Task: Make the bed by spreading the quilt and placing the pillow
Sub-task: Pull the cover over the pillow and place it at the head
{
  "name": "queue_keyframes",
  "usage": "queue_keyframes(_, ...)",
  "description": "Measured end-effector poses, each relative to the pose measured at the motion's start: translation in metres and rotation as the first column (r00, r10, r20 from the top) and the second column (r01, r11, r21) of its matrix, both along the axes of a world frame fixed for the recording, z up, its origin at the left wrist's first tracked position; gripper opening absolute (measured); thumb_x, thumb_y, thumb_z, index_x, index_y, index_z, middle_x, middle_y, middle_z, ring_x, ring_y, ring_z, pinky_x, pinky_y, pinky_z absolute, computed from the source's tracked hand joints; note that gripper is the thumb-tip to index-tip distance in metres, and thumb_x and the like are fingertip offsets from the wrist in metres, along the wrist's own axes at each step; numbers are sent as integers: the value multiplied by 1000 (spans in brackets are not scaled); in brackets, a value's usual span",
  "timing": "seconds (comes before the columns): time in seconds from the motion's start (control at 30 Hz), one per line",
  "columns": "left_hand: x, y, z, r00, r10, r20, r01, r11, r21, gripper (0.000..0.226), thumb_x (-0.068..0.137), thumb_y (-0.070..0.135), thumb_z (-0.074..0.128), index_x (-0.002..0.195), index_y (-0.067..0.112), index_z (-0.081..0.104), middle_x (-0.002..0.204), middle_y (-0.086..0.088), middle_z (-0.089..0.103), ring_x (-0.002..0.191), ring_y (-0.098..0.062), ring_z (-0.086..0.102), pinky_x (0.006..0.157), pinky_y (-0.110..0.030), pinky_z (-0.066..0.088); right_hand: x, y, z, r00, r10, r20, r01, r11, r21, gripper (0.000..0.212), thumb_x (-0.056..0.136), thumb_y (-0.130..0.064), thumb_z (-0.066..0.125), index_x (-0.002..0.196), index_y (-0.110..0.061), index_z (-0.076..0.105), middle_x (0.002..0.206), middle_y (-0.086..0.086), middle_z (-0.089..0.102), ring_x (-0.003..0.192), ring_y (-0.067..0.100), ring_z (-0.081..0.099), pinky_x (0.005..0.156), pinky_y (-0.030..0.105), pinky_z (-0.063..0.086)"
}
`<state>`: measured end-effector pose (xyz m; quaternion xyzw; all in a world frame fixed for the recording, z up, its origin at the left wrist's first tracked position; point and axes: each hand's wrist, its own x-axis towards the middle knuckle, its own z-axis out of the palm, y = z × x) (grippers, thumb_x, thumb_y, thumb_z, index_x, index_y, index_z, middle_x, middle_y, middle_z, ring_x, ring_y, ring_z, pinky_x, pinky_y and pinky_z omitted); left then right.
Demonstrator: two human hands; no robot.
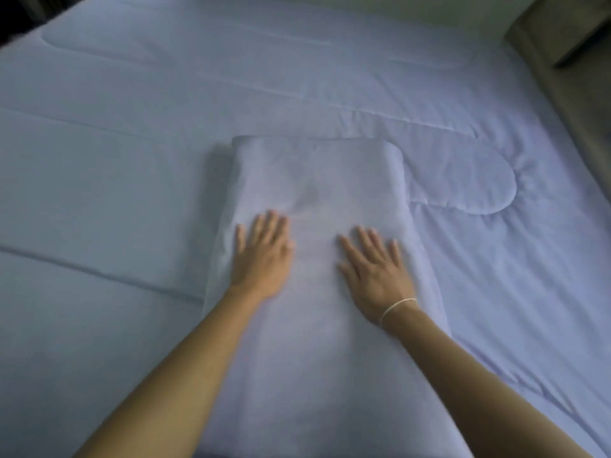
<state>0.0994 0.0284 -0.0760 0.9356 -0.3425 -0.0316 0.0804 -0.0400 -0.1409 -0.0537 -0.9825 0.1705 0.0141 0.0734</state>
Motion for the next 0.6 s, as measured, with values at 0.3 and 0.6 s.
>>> queue_keyframes(0.3,61,-19,10,996,69,54,-58,982,-179,63,90,38,17,149,15,22,157,-12,17,145,-34,12,115,-53,7,69,-80,10,947,-253,197,239,967,92,51,101,-30,30,148,-11,28,157,12,23,146,34,15,117,51,9)
queue_keyframes(0.6,145,17,-2,920,388,-58,-380,918,117,59,99,46,16,151,20,11,160,-9,4,145,-40,-1,115,-58,-1,96,-136,-5,873,-480,-92,484,875,23,60,96,-54,19,148,-25,23,158,5,20,146,31,12,116,58,4)
